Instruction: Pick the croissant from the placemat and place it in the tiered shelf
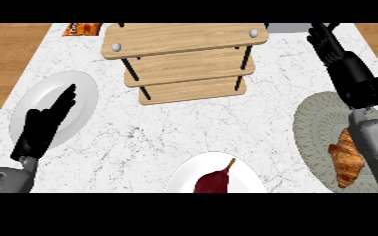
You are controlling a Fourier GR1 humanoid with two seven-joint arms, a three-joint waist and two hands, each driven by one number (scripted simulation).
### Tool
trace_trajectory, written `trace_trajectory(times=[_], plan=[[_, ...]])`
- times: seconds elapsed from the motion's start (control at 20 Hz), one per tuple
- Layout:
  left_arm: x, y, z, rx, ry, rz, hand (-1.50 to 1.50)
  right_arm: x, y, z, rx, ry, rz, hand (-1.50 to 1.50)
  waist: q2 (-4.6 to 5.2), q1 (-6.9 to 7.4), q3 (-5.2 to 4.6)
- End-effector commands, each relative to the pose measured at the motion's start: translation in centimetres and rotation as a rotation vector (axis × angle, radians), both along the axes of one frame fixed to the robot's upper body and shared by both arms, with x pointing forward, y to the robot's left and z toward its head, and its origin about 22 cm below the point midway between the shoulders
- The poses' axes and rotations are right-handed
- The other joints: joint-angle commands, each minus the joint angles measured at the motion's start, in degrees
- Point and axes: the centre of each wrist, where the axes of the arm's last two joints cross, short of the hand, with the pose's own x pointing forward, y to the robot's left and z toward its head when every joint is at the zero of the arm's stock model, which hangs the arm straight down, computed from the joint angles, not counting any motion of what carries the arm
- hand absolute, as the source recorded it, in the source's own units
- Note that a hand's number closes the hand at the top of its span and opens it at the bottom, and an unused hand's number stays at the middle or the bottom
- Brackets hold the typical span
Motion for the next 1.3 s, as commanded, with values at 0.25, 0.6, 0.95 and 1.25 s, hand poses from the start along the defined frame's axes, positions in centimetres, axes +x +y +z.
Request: trace_trajectory(times=[0.25, 0.6, 0.95, 1.25], plan=[[-2.4, 0.6, -2.2, -0.056, 0.026, 0.123, 0.0, -8.6, -16.8, -4.3, -0.082, 0.232, -1.03, -1.5, -0.56, -12.03, -2.78], [-3.5, -3.2, -4.2, -0.173, 0.041, 0.058, 0.0, -17.3, -15.8, -10.9, 0.156, 0.261, -1.399, -1.5, -0.05, -6.71, -2.53], [-3.7, -4.9, -4.2, -0.157, 0.027, -0.032, 0.0, -20.9, -8.7, -6.9, 0.123, 0.241, -1.177, -1.5, 1.02, -1.32, -2.63], [-2.6, -6.5, -3.5, -0.141, -0.005, -0.076, 0.0, -21.1, -8.6, -3.5, -0.058, 0.62, -1.082, -1.5, 1.75, 0.77, -2.74]])
